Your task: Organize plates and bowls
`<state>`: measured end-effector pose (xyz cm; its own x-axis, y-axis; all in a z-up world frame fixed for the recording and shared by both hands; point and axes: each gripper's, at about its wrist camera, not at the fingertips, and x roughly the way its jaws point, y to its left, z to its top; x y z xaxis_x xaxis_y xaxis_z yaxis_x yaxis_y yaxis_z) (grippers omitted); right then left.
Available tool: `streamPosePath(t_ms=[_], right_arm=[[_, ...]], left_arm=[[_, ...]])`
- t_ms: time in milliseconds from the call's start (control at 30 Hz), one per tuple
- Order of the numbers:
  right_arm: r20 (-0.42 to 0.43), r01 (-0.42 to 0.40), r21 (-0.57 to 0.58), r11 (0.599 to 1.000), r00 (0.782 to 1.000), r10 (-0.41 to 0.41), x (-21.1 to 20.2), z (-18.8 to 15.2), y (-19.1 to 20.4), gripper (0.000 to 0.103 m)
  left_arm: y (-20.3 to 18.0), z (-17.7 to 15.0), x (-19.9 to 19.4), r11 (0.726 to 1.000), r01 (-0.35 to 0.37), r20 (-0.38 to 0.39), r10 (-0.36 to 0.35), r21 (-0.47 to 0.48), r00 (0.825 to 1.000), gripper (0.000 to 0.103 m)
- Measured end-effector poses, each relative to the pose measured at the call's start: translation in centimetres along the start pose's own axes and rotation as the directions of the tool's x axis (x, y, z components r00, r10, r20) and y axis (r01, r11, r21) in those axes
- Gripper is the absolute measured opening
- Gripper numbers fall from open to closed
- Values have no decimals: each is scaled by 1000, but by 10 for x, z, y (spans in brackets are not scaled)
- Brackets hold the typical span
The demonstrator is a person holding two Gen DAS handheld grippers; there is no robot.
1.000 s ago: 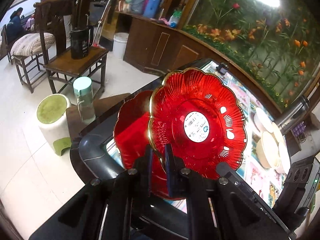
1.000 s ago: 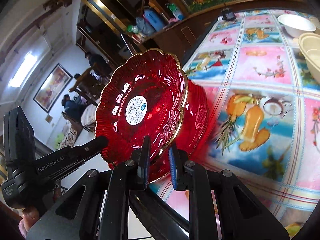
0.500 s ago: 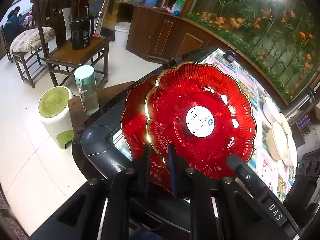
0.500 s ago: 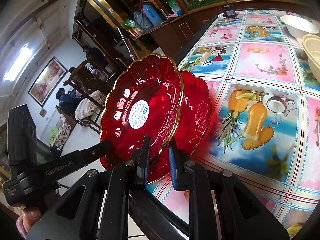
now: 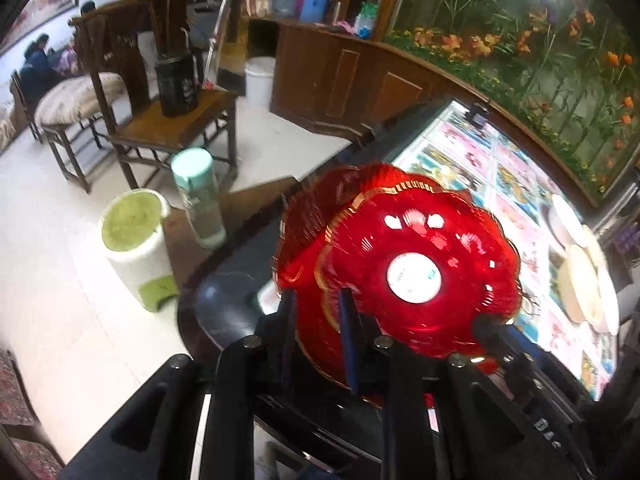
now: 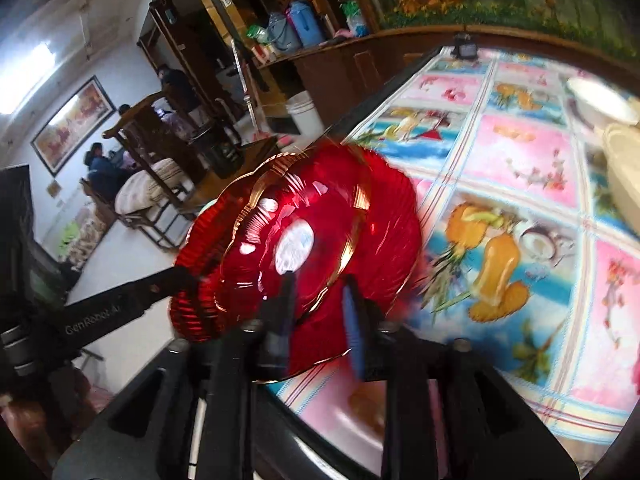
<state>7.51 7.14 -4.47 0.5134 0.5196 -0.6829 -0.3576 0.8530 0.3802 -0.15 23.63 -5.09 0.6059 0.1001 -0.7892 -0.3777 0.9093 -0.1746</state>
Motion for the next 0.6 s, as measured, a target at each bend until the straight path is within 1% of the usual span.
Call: streamPosePath(t_ms=[67,133,200,333,400,533,600], right_arm=[[-1,12,-4,1000,1000,-12,-1,2,-1,28],[-1,34,-9,999,999,-34,-1,2,-2,29],[-11,28,-17,999,1000,-28,-2,3,-2,29],[-11,64,-81,995,998,-65,-9,4,4,29],[21,78,-128,989,997,-76,-20,5,8,29],[100,70,-178,982,994,-53,-46,10,7,29],[140,94,-172,981,988,-70,-57,13,0,34]], left_arm=[[3,1,0,1000,-12,5,12,-3,1000,26],[7,1,0,1000,-7,5,7,-15,1000,26],[10,1,1,1000,-6,2,6,-23,1000,26],[11,2,0,999,1,4,-1,-32,1000,26],[10,3,0,999,2,5,-2,-37,1000,26],[14,5,-3,999,2,10,-1,-49,1000,27],[16,6,-6,998,-1,18,2,-59,1000,27]])
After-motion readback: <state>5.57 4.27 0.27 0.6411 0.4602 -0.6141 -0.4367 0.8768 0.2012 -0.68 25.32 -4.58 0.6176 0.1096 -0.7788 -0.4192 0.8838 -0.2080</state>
